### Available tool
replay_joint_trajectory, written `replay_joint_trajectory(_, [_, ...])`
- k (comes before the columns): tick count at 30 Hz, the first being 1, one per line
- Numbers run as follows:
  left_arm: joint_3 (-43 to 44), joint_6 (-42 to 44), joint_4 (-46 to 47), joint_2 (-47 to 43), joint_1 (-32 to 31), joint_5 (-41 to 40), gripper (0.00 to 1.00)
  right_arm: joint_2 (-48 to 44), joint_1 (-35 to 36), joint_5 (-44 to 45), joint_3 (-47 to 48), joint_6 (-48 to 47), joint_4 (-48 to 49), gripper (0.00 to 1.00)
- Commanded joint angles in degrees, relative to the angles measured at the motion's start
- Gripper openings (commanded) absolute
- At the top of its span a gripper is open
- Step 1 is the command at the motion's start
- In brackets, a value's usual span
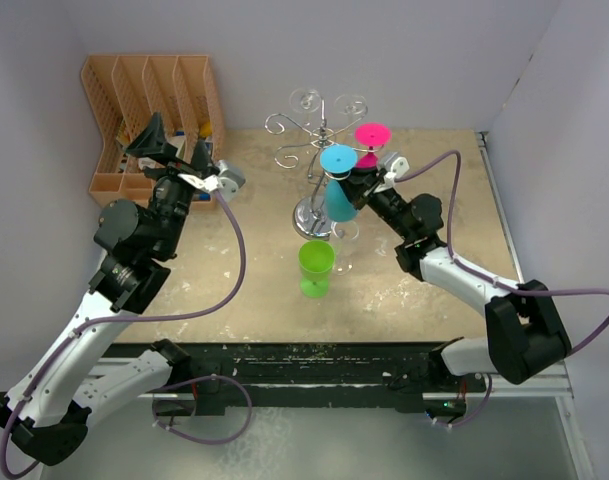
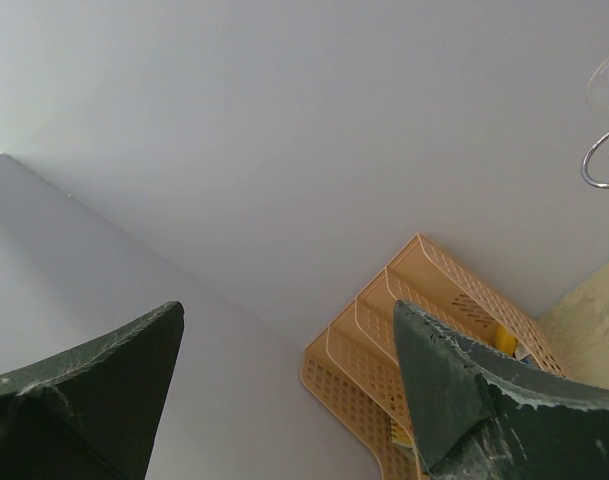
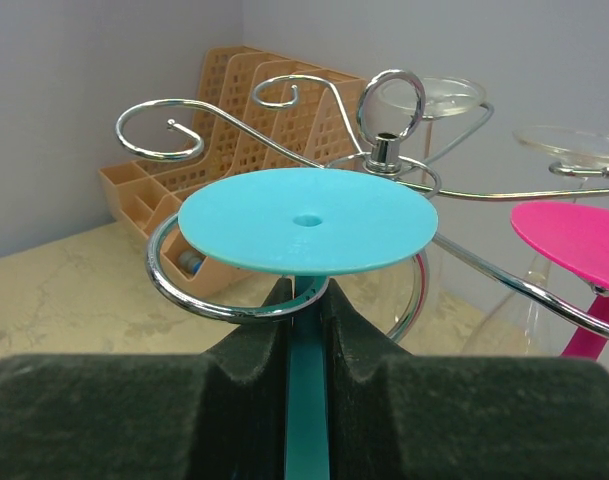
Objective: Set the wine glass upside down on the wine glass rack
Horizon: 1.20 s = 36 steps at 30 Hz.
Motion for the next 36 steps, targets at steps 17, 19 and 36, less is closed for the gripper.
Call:
replay_joint_trajectory(17, [-0.56, -1.60, 1.01, -0.06, 0.40, 0.88, 0.88, 0.37, 0.30, -6.60, -2.03, 2.03, 8.28, 0.00])
replay_joint_trajectory(19, [-0.60, -1.60, 1.08, -0.01, 0.43, 0.88, 0.88, -0.19, 0.26, -6.49, -2.58, 2.12, 8.54, 0.00])
replay_joint_trajectory(36, [-0.70, -1.69, 0.61, 0.40, 0.43, 1.15, 0.88, -2.40, 0.26, -10.09, -3.84, 4.01, 8.59, 0.00])
